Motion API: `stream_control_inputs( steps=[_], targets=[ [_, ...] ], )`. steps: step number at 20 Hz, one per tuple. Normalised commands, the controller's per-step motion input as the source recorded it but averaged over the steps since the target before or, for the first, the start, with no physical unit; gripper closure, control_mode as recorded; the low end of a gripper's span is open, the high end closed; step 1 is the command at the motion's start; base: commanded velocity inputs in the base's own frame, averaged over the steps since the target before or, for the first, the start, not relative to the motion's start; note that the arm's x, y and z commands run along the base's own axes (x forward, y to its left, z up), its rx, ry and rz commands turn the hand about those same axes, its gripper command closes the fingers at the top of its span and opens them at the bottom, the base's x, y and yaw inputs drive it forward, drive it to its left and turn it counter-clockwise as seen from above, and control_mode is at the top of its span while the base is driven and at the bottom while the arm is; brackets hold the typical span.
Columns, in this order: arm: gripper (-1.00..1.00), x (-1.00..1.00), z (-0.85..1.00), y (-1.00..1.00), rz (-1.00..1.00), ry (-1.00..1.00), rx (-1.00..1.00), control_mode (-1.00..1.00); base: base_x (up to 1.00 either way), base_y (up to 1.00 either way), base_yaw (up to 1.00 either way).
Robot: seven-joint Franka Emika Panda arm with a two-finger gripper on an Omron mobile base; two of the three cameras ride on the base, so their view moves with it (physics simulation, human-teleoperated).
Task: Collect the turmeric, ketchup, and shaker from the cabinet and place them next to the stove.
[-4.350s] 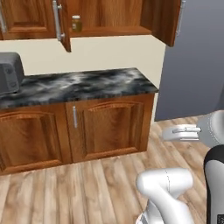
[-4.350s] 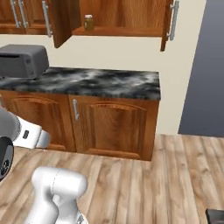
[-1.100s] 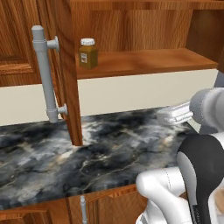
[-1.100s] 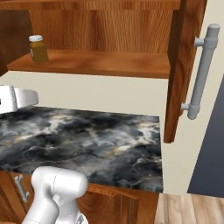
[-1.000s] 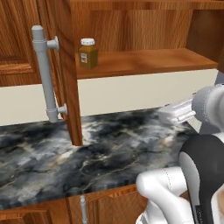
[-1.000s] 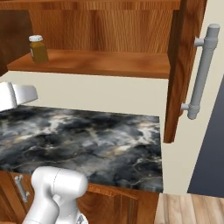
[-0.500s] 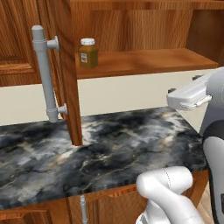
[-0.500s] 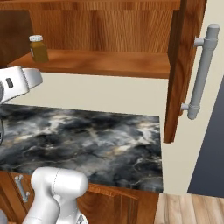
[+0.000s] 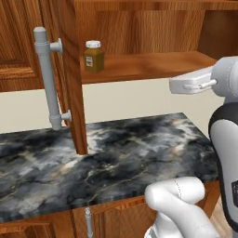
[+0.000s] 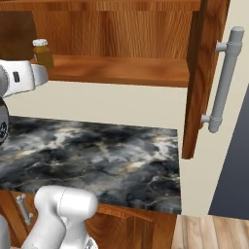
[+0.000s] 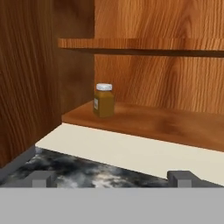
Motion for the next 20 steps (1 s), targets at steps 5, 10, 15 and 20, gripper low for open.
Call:
stream_control_inputs(
  steps=[5,10,15,20],
  targets=[
    [-1.00,0.49,0.00,0.00,0.00,0.00,0.00,-1.00,0.00,0.00,0.00],
    [-1.00,0.68,0.00,0.00,0.04,0.00,0.00,-1.00,0.00,0.00,0.00],
    [-1.00,0.12,0.00,0.00,0.01,0.00,0.00,-1.00,0.00,0.00,0.00],
    [-1.00,0.14,0.00,0.02,0.00,0.00,-0.02,-1.00,0.00,0.00,0.00]
  ],
)
